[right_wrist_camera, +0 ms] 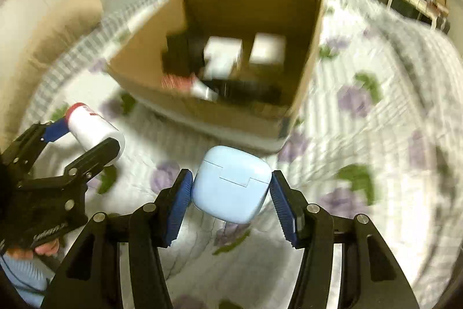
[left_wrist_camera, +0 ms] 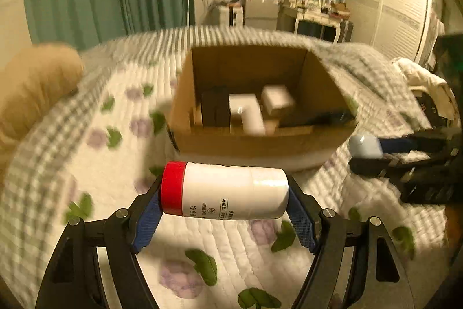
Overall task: Organize rigid objects
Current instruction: 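Carry the bottle and earbud case into the box and release them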
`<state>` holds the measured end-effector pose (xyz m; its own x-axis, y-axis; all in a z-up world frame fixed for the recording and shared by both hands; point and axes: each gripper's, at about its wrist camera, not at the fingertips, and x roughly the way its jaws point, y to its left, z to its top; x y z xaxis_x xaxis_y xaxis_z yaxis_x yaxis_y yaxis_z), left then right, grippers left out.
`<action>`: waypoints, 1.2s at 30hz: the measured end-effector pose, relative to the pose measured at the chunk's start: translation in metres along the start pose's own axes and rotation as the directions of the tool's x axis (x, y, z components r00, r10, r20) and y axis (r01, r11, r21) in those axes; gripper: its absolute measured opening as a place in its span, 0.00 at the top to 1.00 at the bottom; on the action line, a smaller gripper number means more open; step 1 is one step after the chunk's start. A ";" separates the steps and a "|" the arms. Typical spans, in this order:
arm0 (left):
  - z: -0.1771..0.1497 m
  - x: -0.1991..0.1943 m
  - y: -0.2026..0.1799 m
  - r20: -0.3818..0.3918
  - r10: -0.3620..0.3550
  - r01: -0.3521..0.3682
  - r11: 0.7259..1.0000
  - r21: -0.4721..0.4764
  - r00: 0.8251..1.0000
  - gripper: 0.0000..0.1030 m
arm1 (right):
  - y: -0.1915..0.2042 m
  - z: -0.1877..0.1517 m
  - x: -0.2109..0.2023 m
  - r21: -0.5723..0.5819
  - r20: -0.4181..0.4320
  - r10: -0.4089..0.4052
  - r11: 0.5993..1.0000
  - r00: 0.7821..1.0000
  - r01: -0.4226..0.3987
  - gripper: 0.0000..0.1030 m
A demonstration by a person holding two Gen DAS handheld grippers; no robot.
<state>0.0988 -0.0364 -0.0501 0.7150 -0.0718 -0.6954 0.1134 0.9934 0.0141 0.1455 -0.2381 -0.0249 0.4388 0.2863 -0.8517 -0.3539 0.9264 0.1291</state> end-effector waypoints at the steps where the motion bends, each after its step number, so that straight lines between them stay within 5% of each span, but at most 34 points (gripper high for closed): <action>1: 0.008 -0.008 -0.001 0.023 -0.003 0.003 1.000 0.008 1.000 0.24 | -0.002 0.008 -0.016 0.003 0.038 0.009 1.000 0.999 -0.009 0.47; 8: 0.076 -0.031 -0.012 0.136 -0.028 0.020 0.998 0.058 0.990 0.24 | 0.004 0.081 -0.079 -0.028 0.240 -0.005 1.000 0.971 0.012 0.46; 15: 0.119 0.009 -0.016 0.116 -0.051 0.039 0.994 0.104 0.992 0.24 | -0.006 0.127 -0.044 0.010 0.211 -0.044 0.999 0.977 0.043 0.46; 23: 0.102 0.080 -0.021 -0.024 -0.016 0.018 0.994 0.103 1.000 0.24 | -0.020 0.123 0.010 0.049 0.125 0.001 0.999 0.992 -0.007 0.47; 30: 0.085 0.110 -0.014 -0.091 -0.038 0.043 0.997 0.057 0.995 0.24 | -0.013 0.110 0.044 0.019 0.054 -0.069 0.997 0.996 0.068 0.47; 36: 0.077 0.115 -0.021 -0.104 -0.008 0.019 0.994 0.111 0.995 0.23 | -0.016 0.107 0.056 0.033 0.035 -0.113 0.993 0.993 0.111 0.46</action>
<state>0.2321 -0.0727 -0.0754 0.6385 -0.0698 -0.7665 0.2030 0.9759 0.0802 0.2641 -0.2112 -0.0202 0.5043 0.1885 -0.8427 -0.2757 0.9600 0.0497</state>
